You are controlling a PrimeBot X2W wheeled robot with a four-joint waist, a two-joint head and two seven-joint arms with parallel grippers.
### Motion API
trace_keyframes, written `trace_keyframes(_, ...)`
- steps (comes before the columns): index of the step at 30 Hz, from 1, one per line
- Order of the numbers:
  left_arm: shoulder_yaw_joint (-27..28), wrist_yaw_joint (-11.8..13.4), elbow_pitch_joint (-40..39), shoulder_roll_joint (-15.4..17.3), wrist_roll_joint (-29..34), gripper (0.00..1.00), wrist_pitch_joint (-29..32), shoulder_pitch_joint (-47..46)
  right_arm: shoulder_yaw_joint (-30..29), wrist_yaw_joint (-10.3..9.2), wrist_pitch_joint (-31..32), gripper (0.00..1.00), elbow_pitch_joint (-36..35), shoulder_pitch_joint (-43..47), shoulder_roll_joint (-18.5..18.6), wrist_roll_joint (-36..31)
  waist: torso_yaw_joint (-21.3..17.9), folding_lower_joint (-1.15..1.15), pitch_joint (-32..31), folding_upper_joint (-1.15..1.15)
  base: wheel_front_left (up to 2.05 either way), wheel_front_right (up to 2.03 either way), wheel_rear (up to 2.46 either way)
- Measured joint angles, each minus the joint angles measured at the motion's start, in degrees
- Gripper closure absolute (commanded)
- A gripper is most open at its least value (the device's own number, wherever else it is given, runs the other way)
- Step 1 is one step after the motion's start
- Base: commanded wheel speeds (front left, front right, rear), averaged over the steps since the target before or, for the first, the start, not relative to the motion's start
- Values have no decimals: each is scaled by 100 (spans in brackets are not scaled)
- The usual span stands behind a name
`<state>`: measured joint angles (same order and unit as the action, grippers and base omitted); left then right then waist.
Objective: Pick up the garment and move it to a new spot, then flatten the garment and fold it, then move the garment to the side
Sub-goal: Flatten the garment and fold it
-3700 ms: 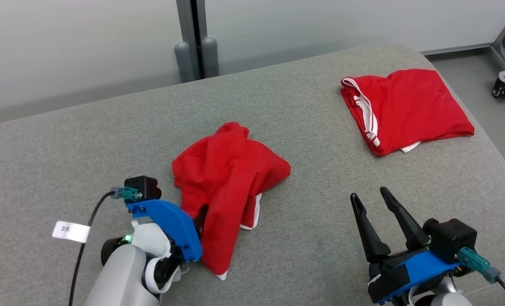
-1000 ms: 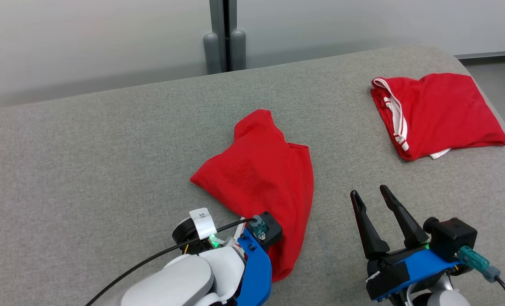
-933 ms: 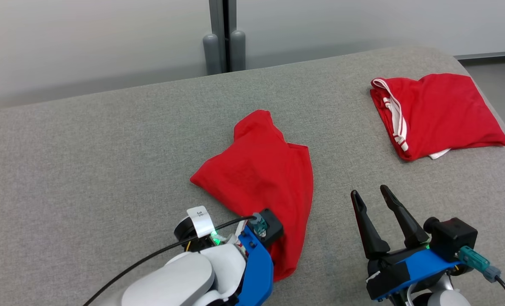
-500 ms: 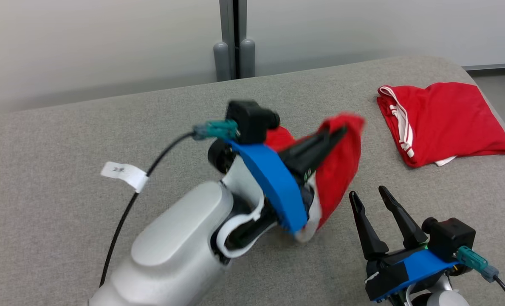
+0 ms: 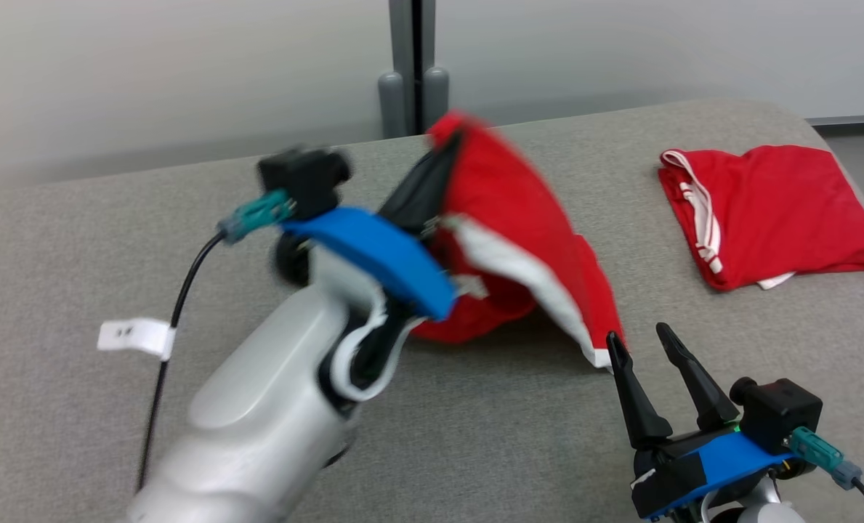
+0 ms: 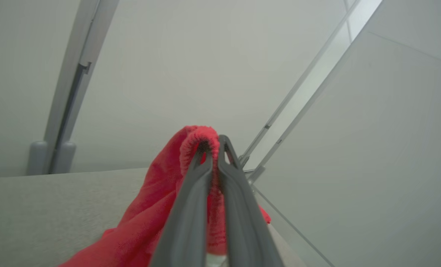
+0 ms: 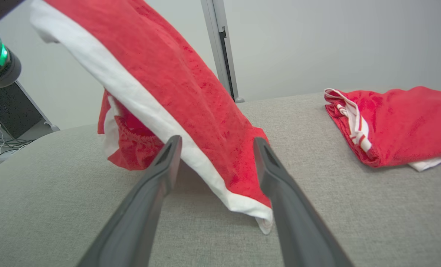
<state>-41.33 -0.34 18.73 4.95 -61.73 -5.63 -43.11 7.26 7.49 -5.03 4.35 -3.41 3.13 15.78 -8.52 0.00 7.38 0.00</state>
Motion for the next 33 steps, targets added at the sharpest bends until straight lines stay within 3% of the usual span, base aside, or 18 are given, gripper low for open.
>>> trace_keyframes(3, -146, 400, 532, 528, 287, 100, 120, 411, -8, -1, -8, 0, 0, 30, -1, 1, 125, 0, 34, 0, 0, 0, 0)
trace_keyframes(6, -180, 667, 784, 801, 260, 100, 254, 854, -11, 0, -10, 0, -11, 26, -9, 0, 269, 0, 73, 0, 0, 0, 0)
trace_keyframes(12, -101, 1096, 892, 1158, 178, 100, 305, 1490, -19, 0, -2, 0, -31, 2, -11, -10, 605, 0, 123, 0, 0, 0, 0)
trace_keyframes(17, -3, 1335, 766, 1211, 65, 100, 202, 1874, -25, 0, 21, 0, -42, -26, -11, -19, 828, 0, 121, 0, 0, 0, 0)
trace_keyframes(23, 141, 1491, -59, 1358, -132, 100, 90, 2503, -32, 0, 25, 0, -54, -25, -11, -19, 877, 0, 97, 0, 0, 0, 0)
trace_keyframes(33, 188, 2101, -1960, 1919, -381, 100, 399, 3487, -15, 0, 27, 0, -66, 8, -5, -16, 735, 0, 174, 0, 0, 0, 0)
